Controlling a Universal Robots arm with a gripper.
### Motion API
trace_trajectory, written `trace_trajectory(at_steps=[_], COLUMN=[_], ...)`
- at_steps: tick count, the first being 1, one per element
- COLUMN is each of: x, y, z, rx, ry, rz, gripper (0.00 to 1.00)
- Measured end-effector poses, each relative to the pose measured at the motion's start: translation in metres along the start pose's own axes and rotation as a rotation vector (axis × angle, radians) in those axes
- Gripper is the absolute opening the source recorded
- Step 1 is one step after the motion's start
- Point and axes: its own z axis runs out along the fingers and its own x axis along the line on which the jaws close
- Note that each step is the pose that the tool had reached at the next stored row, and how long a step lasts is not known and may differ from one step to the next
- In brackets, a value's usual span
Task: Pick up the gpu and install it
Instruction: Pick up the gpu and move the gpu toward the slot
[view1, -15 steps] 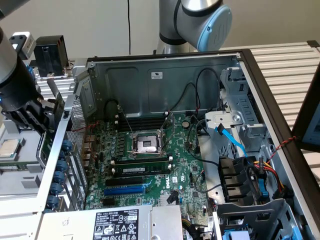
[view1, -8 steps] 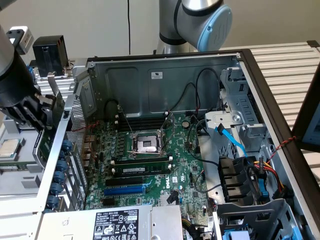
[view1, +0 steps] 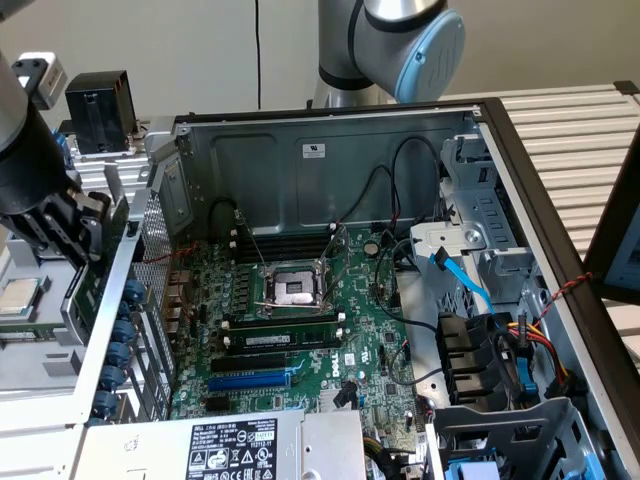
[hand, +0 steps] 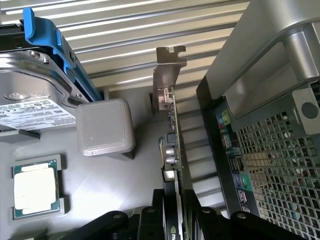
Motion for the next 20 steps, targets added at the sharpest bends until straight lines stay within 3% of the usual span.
trace_trajectory(at_steps=[7, 13, 16, 20], x=[-0.0015, -0.0027, -0.0038, -0.0061], y=[-0.0005, -0.0011, -0.002, -0.004], z=[0.0001, -0.0007, -0.0025, -0.0082], rx=[0.0027, 0.0062, 0.0081, 0.0119], ry=[0.0068, 0.0172, 0.0241, 0.0377], rz=[0.009, 0.016, 0.018, 0.021], gripper=[0.3, 0.3, 0.3, 0.27])
